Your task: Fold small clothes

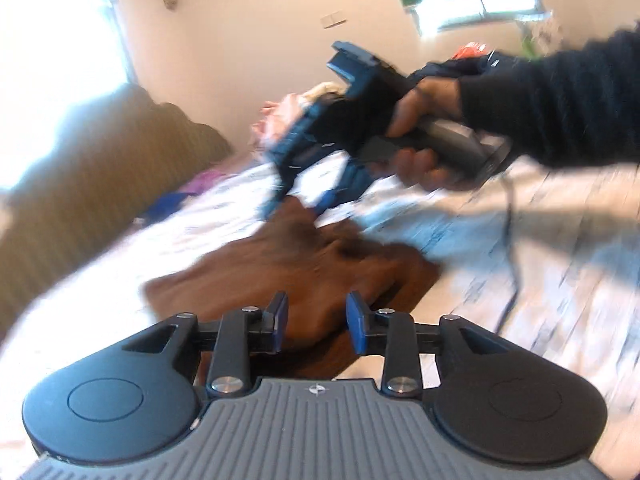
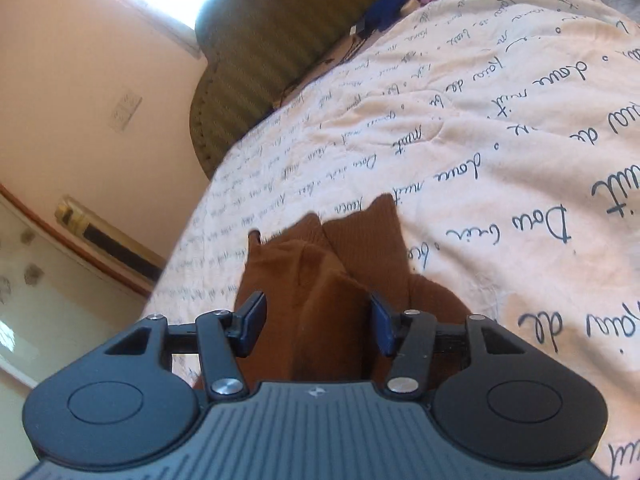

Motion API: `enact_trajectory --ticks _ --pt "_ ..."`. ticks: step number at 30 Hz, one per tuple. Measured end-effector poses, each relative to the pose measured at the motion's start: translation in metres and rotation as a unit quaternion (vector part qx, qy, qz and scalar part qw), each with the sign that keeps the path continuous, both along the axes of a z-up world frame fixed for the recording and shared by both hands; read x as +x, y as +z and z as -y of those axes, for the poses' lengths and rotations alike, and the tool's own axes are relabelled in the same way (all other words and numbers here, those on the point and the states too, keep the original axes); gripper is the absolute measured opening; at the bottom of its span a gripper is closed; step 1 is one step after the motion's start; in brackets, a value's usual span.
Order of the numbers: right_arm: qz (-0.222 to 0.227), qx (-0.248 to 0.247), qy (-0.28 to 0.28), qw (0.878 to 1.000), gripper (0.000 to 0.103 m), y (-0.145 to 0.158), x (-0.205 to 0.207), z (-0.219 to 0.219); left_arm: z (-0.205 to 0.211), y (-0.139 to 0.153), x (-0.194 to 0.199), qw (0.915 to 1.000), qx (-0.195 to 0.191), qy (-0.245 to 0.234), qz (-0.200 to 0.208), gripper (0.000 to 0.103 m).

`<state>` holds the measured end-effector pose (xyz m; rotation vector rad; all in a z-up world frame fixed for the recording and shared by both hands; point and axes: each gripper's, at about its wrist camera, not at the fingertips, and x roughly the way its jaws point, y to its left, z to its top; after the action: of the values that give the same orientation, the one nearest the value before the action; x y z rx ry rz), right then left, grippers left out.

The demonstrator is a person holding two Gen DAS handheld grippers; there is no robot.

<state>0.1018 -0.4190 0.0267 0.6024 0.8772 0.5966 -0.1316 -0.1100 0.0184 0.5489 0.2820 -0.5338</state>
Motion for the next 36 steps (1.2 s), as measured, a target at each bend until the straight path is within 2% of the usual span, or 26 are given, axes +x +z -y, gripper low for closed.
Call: enact_trajectory --ticks 2,4,5,7,8,10,12,13,14,15,17,18,20,21,25,28,31,32,33,34,35,36 --pt "0.001 -0.027 0.017 0.999 0.055 -0.001 -0.003 -0.01 -0.005 -0.002 -0.011 0.9992 0.025 0.025 0.017 0.036" --pt "0.008 -0.05 0.011 0.999 0.052 -0.005 -0.01 -0.014 -0.014 -0.002 -0.006 0.998 0.036 0.051 0.003 0.036" --pt "0.011 -0.057 0.003 0.998 0.036 -0.007 -0.009 -0.014 -0.018 -0.004 -0.001 0.9969 0.039 0.068 -0.005 0.036" --pt "0.011 -0.052 -0.006 0.999 0.014 -0.007 -0.007 -0.013 -0.018 -0.009 0.003 0.994 0.045 0.099 -0.009 0.036" --pt "0.021 -0.055 -0.007 0.998 0.013 -0.004 -0.007 -0.014 -0.022 -0.01 0.006 0.9934 0.04 0.107 -0.009 0.036" --pt "0.029 -0.071 -0.008 0.997 0.012 0.003 -0.009 -0.015 -0.02 -0.011 0.012 0.9932 0.036 0.11 -0.011 0.041" --pt "0.012 -0.093 -0.02 0.995 0.013 -0.006 -0.005 -0.01 -0.011 -0.016 0.015 0.9935 0.042 0.105 -0.011 0.045" --pt "0.001 -0.084 -0.025 0.996 0.013 -0.015 -0.003 -0.004 -0.009 -0.018 0.017 0.9935 0.045 0.104 -0.012 0.045" --pt "-0.01 -0.054 -0.036 0.998 0.015 -0.02 -0.005 0.003 -0.006 -0.021 0.018 0.9927 0.055 0.107 -0.008 0.045" --pt "-0.023 -0.027 -0.051 0.998 0.019 -0.021 -0.009 0.009 -0.007 -0.02 0.017 0.9921 0.062 0.108 -0.003 0.045" --pt "-0.024 -0.013 -0.065 0.997 0.031 -0.01 -0.026 0.016 -0.013 -0.014 0.012 0.9933 0.057 0.101 0.004 0.046" --pt "-0.013 -0.007 -0.059 0.998 0.034 -0.002 -0.037 0.018 -0.016 -0.012 0.009 0.9936 0.055 0.098 0.007 0.05" --pt "-0.006 0.021 -0.042 0.999 0.047 0.007 -0.061 0.025 -0.012 -0.016 0.013 0.9937 0.054 0.097 0.012 0.058" --pt "-0.01 0.026 -0.029 0.999 0.047 0.009 -0.071 0.026 -0.012 -0.017 0.013 0.9936 0.054 0.099 0.013 0.059" --pt "-0.027 -0.003 -0.004 1.0 0.047 0.011 -0.101 0.019 -0.005 -0.019 0.022 0.9934 0.052 0.101 0.015 0.059" --pt "-0.037 -0.01 0.02 0.999 0.047 0.005 -0.107 0.006 0.002 -0.02 0.028 0.9938 0.047 0.099 0.016 0.059" --pt "-0.058 -0.04 0.034 0.997 0.045 -0.01 -0.103 -0.011 0.012 -0.027 0.039 0.9936 0.053 0.099 0.015 0.059" --pt "-0.053 -0.052 0.036 0.997 0.033 -0.013 -0.102 -0.016 0.014 -0.03 0.041 0.9933 0.059 0.098 0.015 0.055" --pt "-0.049 -0.067 0.037 0.996 0.023 -0.014 -0.102 -0.019 0.015 -0.031 0.042 0.9929 0.065 0.099 0.014 0.038" --pt "-0.046 -0.073 0.035 0.996 0.008 -0.013 -0.101 -0.019 0.014 -0.03 0.041 0.9925 0.066 0.102 0.015 0.026" --pt "-0.039 -0.07 0.033 0.996 0.006 -0.008 -0.103 -0.017 0.009 -0.026 0.041 0.9925 0.059 0.106 0.015 0.013" --pt "-0.027 -0.073 0.032 0.996 0.006 -0.001 -0.107 -0.014 0.003 -0.021 0.04 0.9931 0.048 0.107 0.011 0.012"
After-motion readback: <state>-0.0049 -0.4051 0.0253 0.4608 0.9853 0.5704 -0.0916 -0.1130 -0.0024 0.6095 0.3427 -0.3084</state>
